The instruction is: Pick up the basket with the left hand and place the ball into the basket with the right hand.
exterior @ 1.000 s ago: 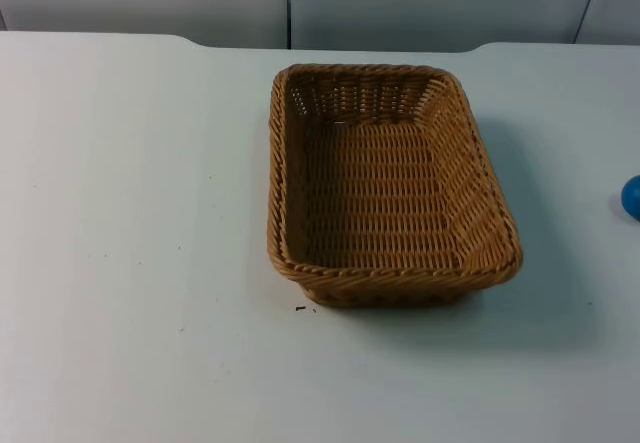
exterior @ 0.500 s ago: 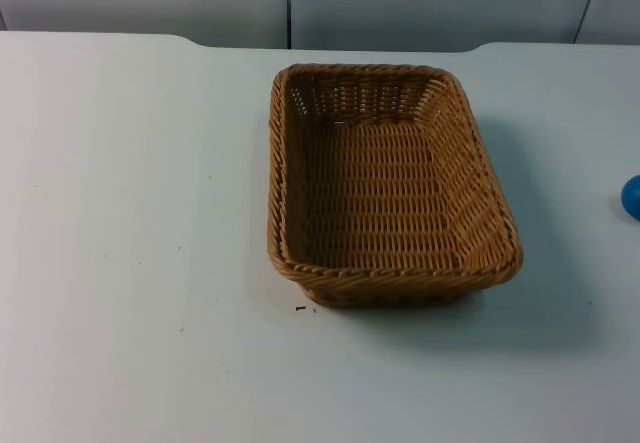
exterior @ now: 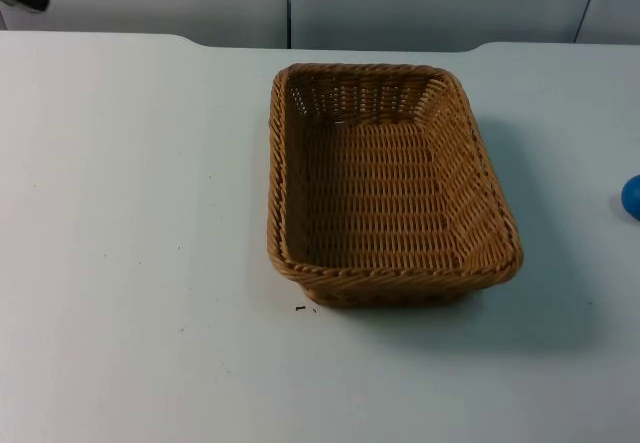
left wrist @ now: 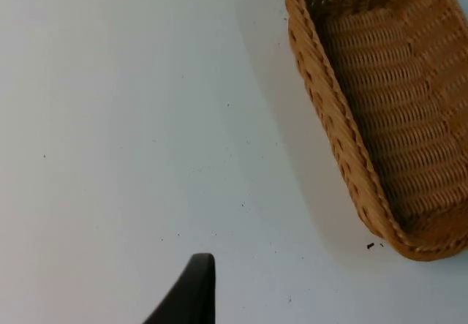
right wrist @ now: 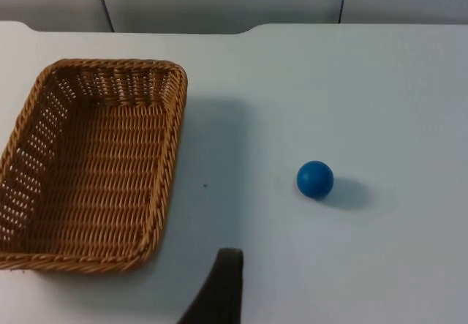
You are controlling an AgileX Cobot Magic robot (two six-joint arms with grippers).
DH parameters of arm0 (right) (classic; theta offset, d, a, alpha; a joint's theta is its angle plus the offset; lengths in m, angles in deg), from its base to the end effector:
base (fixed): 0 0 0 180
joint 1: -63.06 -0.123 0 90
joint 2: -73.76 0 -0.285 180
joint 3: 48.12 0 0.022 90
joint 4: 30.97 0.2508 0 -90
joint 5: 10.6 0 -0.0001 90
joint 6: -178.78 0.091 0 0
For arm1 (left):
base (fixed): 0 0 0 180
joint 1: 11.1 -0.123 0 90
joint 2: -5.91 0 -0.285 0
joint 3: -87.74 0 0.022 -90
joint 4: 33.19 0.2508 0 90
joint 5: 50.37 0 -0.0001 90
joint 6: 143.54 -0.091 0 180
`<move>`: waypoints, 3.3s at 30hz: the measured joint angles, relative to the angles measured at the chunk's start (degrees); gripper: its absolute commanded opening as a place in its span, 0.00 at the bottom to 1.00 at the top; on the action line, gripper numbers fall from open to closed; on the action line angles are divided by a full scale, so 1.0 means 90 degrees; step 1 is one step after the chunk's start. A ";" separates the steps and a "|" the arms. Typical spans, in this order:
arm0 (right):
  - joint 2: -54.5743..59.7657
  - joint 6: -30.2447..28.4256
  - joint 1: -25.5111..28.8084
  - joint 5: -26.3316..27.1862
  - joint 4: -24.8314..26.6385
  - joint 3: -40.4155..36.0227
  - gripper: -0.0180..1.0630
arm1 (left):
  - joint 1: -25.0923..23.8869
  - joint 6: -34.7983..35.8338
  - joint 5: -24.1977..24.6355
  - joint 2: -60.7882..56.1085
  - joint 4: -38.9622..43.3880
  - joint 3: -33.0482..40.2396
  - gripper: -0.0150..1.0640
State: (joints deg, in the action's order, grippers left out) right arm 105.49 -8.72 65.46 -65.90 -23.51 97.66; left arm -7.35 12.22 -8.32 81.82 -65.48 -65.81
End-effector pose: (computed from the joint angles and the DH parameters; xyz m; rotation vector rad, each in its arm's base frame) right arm 0.0555 0.0074 0.3485 -0.0792 2.1078 0.0541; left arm 0.2326 -0.0479 0.3024 0.2238 2.4076 -0.4819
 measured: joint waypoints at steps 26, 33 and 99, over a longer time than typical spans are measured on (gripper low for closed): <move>0.0000 0.0000 0.0000 -0.0085 0.0000 0.0000 0.80 | 0.0437 -0.1152 -0.0339 0.3139 -0.1431 -0.1475 0.99; 0.0000 0.0000 0.0000 -0.0101 0.0000 0.0000 0.80 | 0.0791 -0.1193 -0.0487 0.3912 -0.1539 -0.1866 0.99; 0.0000 0.0000 0.0000 -0.0094 0.0000 0.0000 0.80 | 0.1734 -0.0482 -0.0568 0.7240 -0.2190 -0.4297 0.01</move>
State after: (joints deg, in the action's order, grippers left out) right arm 105.49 -8.72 65.46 -66.74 -23.51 97.66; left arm 8.25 7.89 -13.43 146.98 -85.19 -104.49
